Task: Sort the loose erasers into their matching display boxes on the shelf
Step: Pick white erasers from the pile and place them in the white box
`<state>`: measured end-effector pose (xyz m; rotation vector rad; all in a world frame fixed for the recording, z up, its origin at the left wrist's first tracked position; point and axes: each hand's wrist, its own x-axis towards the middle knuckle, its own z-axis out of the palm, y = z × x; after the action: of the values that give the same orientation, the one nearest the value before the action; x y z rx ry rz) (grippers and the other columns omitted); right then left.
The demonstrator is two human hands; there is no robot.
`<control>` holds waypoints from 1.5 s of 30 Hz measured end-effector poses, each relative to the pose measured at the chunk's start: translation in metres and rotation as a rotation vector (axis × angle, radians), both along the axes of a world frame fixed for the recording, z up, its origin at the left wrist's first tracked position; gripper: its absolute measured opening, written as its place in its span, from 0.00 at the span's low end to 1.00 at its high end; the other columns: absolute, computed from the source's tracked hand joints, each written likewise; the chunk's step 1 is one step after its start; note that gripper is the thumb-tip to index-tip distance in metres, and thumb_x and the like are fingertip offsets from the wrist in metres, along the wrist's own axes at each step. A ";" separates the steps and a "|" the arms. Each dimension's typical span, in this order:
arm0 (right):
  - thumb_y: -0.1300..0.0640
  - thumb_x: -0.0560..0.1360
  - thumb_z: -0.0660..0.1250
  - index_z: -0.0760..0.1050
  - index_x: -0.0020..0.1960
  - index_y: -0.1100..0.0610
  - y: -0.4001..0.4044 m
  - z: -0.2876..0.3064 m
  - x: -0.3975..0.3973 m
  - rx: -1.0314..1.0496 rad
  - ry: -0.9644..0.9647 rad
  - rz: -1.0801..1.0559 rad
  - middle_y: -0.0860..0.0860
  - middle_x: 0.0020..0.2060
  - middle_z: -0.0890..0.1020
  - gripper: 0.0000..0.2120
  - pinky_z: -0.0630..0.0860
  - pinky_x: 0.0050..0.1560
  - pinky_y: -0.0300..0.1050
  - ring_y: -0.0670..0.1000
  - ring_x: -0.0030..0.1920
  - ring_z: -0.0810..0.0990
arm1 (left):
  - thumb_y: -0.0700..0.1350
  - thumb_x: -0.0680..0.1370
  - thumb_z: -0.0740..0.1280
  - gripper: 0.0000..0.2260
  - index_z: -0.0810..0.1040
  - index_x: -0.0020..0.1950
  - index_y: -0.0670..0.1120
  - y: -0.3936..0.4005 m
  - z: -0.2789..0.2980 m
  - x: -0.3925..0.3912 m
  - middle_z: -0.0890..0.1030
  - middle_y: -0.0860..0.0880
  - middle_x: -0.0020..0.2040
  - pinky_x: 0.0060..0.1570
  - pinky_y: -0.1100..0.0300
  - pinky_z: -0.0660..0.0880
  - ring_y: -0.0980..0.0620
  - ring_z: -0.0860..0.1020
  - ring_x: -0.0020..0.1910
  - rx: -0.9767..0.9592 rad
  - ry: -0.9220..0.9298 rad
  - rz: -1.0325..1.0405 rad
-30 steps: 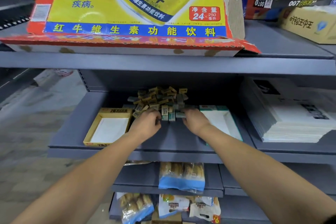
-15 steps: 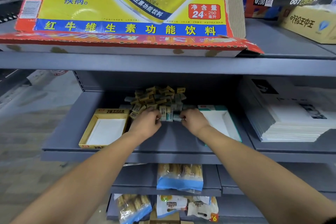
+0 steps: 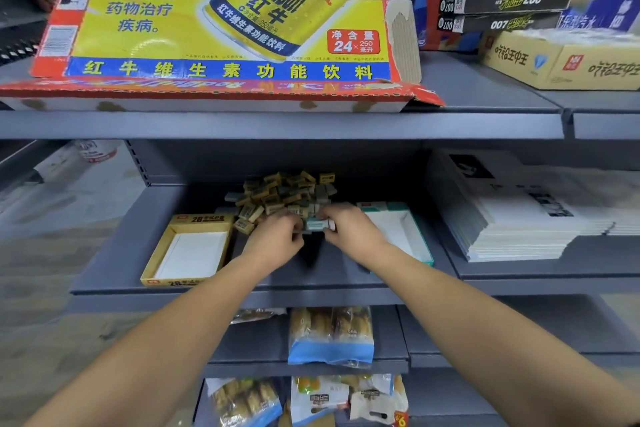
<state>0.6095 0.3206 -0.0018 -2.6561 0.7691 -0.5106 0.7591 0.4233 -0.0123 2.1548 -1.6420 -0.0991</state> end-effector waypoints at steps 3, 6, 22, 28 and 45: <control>0.66 0.72 0.67 0.77 0.61 0.60 0.003 0.001 -0.002 0.010 -0.035 0.018 0.56 0.59 0.79 0.18 0.73 0.59 0.47 0.56 0.59 0.76 | 0.46 0.76 0.68 0.09 0.80 0.54 0.46 0.001 0.001 -0.006 0.77 0.48 0.53 0.47 0.52 0.75 0.46 0.76 0.52 -0.019 -0.006 -0.015; 0.65 0.71 0.70 0.77 0.60 0.60 0.006 0.002 -0.004 0.077 -0.052 0.013 0.55 0.56 0.79 0.18 0.72 0.55 0.42 0.54 0.56 0.77 | 0.47 0.78 0.67 0.08 0.80 0.53 0.44 0.000 0.003 -0.008 0.77 0.47 0.52 0.48 0.50 0.75 0.45 0.76 0.51 -0.030 -0.010 -0.016; 0.70 0.73 0.68 0.73 0.58 0.59 0.004 0.004 -0.014 0.788 -0.379 -0.189 0.56 0.47 0.76 0.16 0.82 0.48 0.48 0.55 0.46 0.81 | 0.49 0.76 0.69 0.16 0.76 0.62 0.45 0.004 0.004 -0.015 0.75 0.47 0.61 0.57 0.49 0.73 0.45 0.74 0.59 0.027 -0.017 -0.020; 0.68 0.71 0.73 0.69 0.56 0.65 0.008 0.002 -0.014 0.917 -0.423 -0.150 0.69 0.52 0.77 0.17 0.83 0.46 0.48 0.61 0.48 0.83 | 0.51 0.75 0.71 0.19 0.76 0.63 0.45 0.004 0.004 -0.015 0.76 0.48 0.60 0.56 0.49 0.73 0.47 0.75 0.58 -0.019 0.009 -0.031; 0.62 0.73 0.69 0.79 0.55 0.58 -0.005 0.002 -0.036 -0.110 0.001 0.136 0.54 0.51 0.81 0.11 0.75 0.55 0.53 0.56 0.54 0.77 | 0.49 0.75 0.70 0.10 0.79 0.55 0.47 -0.006 0.011 -0.036 0.76 0.50 0.53 0.45 0.58 0.71 0.49 0.76 0.52 -0.049 0.001 -0.111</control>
<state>0.5730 0.3152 -0.0002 -2.7859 0.5713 -0.5291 0.7226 0.4175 -0.0013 2.0272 -1.7456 -0.0919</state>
